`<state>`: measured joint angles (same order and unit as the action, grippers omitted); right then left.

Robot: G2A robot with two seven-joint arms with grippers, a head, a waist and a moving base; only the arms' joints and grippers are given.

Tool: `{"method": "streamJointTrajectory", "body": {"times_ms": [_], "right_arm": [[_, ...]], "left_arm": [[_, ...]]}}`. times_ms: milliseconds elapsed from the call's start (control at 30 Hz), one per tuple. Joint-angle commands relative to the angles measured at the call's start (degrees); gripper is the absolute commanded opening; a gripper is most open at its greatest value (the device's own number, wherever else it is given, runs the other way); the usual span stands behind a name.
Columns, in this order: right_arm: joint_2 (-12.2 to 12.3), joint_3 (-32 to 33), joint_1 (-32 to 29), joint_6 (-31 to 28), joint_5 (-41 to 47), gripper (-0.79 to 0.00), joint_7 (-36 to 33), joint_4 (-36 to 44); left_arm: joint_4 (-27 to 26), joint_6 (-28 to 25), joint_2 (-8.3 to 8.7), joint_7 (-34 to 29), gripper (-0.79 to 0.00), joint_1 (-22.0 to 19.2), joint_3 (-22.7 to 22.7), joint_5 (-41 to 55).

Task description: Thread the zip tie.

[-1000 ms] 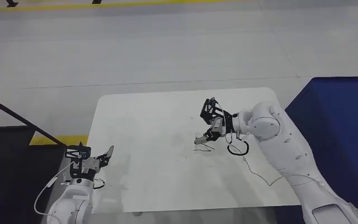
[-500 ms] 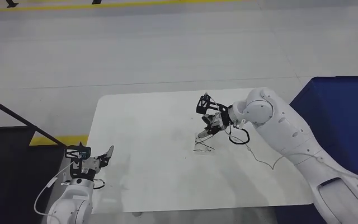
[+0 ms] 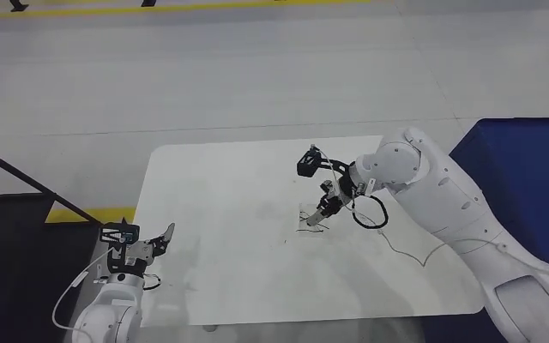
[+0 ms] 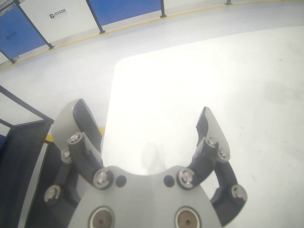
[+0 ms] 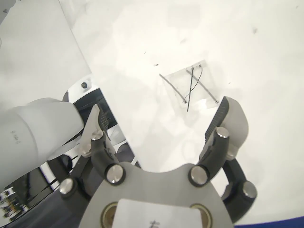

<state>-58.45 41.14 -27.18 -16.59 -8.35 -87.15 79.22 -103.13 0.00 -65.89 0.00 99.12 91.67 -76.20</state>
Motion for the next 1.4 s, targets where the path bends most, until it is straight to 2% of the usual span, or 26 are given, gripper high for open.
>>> {"method": "streamJointTrajectory", "body": {"times_ms": [0,267,367,433,500,533,733,800,1033,1167,1367], "right_arm": [[0.0,-3.7,1.7,2.5,2.3,0.0,-0.8,-1.5],[0.0,-4.5,2.7,3.0,2.8,0.0,-0.8,-2.1],[-0.1,-4.4,1.5,4.2,3.0,0.0,2.6,-4.9],[-0.6,-5.4,2.4,4.7,1.2,0.0,2.6,-6.2],[-1.6,-7.7,3.9,6.0,-1.8,-0.511,1.9,-7.8],[-2.0,-8.5,4.2,5.3,-1.9,-0.536,1.6,-8.0],[-5.6,-14.3,6.7,1.2,-3.8,-0.573,0.9,-13.0],[-7.1,-16.2,7.7,-0.2,-4.6,-0.674,1.3,-15.0],[-11.5,-20.1,10.3,-1.3,-5.4,-0.6,2.7,-22.5],[-14.5,-22.5,11.2,-3.0,-5.6,-0.64,3.2,-27.6],[-18.6,-25.1,12.1,-5.0,-6.0,-0.659,4.5,-34.2]], "left_arm": [[0.0,0.0,0.0,0.0,0.0,0.0,0.0,0.0],[0.0,0.0,0.0,0.0,0.0,0.0,0.0,0.0],[0.0,0.0,0.0,0.0,0.0,0.0,0.0,0.0],[0.0,0.0,0.0,0.0,0.0,0.0,0.0,0.0],[0.0,0.0,0.0,0.0,0.0,0.0,0.0,0.0],[0.0,0.0,0.0,0.0,0.0,0.0,0.0,0.0],[0.0,0.0,0.0,0.0,0.0,0.0,0.0,0.0],[0.0,0.0,0.0,0.0,0.0,0.0,0.0,0.0],[0.0,0.0,0.0,0.0,0.0,0.0,0.0,0.0],[0.0,0.0,0.0,0.0,0.0,0.0,0.0,0.0],[0.0,0.0,0.0,0.0,0.0,0.0,0.0,0.0]]}}
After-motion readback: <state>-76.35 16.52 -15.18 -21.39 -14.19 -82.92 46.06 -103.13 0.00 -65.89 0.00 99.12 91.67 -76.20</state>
